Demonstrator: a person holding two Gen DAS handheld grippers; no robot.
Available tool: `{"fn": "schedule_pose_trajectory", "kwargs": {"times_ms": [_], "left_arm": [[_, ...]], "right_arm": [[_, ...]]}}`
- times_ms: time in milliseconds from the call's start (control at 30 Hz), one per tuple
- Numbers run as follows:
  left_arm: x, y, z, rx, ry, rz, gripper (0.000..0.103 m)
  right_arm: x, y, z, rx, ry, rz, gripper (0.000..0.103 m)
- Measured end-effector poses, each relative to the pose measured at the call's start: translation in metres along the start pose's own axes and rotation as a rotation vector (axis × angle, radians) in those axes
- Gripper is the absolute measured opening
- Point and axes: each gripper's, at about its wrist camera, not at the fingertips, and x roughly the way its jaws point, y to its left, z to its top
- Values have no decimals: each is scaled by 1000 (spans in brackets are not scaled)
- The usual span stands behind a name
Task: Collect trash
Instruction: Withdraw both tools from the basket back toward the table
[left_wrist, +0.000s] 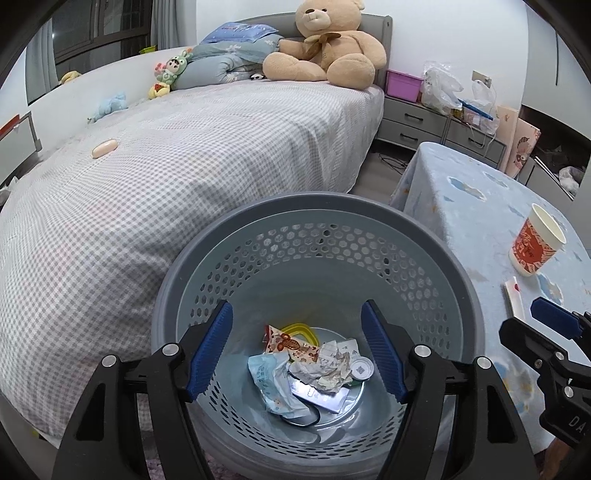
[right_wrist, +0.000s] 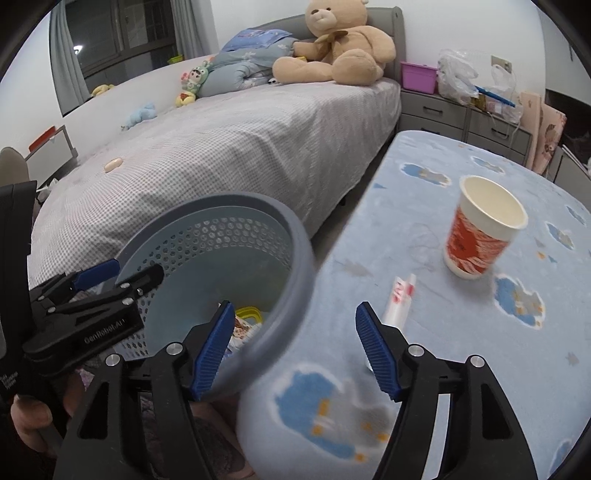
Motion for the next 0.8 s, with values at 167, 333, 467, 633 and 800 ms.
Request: {"fn": "schedule_pose_trajectory", "kwargs": {"times_ms": [167,333,467,633,800], "left_arm": [[-11,-18,-5,50,-22,-35,69],[-21,-36,-12,81,-27,-59,69],[-31,-56,-18,101,-23,-90,69],[-38,-88,-23,130,-16,-128,69],[-37,-130,-26,174,-1,-151,69]], "right_arm": [[-17,-30,-18,27,13,-62,67],[-35,-61,-35,57,13,-122,67],[-46,-85,-48,87,11,-158,68],[-59,-110,-61,125,-5,-177,68],[-66,-132,-72,154,-30,-191,70]]}}
